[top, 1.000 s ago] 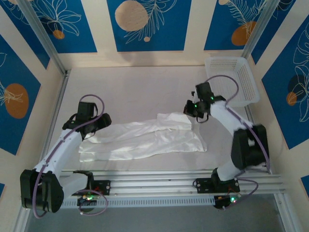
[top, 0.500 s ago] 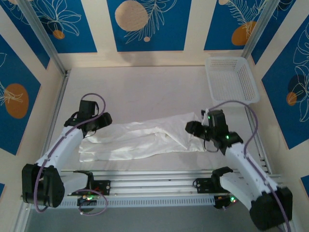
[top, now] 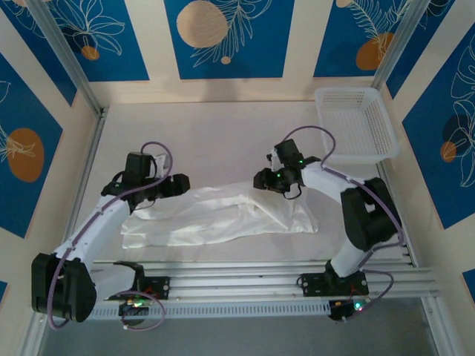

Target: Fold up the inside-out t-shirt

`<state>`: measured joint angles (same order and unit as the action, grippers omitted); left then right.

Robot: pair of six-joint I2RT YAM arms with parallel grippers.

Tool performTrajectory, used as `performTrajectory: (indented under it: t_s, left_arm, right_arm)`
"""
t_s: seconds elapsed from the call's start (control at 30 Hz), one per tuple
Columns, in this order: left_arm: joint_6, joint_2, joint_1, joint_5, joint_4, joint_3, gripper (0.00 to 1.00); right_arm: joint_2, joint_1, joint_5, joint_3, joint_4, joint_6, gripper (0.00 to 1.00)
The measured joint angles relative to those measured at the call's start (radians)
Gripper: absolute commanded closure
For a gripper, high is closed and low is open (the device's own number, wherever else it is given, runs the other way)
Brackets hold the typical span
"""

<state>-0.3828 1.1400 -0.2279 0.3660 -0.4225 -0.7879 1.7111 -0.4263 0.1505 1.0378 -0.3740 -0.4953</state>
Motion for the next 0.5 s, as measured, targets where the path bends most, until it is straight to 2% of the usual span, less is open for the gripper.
performTrajectory:
  t_s: [0.07,0.13,0.23,0.4,0.5]
  left_arm:
    - [0.005,0.0,-0.002,0.006,0.0,0.0,0.26]
    - [0.01,0.0,-0.002,0.008,0.0,0.0,0.26]
    - [0.016,0.0,-0.003,0.007,0.0,0.0,0.25]
    - [0.019,0.001,-0.003,-0.006,-0.002,0.0,0.25]
    - [0.019,0.002,-0.004,-0.019,-0.003,0.0,0.25]
  right_arm:
    - [0.037,-0.011,0.018,0.017,0.0,0.009,0.64]
    - [0.045,-0.018,0.034,0.02,-0.001,0.012,0.83]
    - [0.037,-0.021,0.06,0.021,-0.005,0.011,1.0]
    - [-0.037,-0.047,0.115,-0.024,0.006,-0.008,1.0]
    - [-0.129,-0.136,0.142,-0.136,0.047,-0.056,1.0]
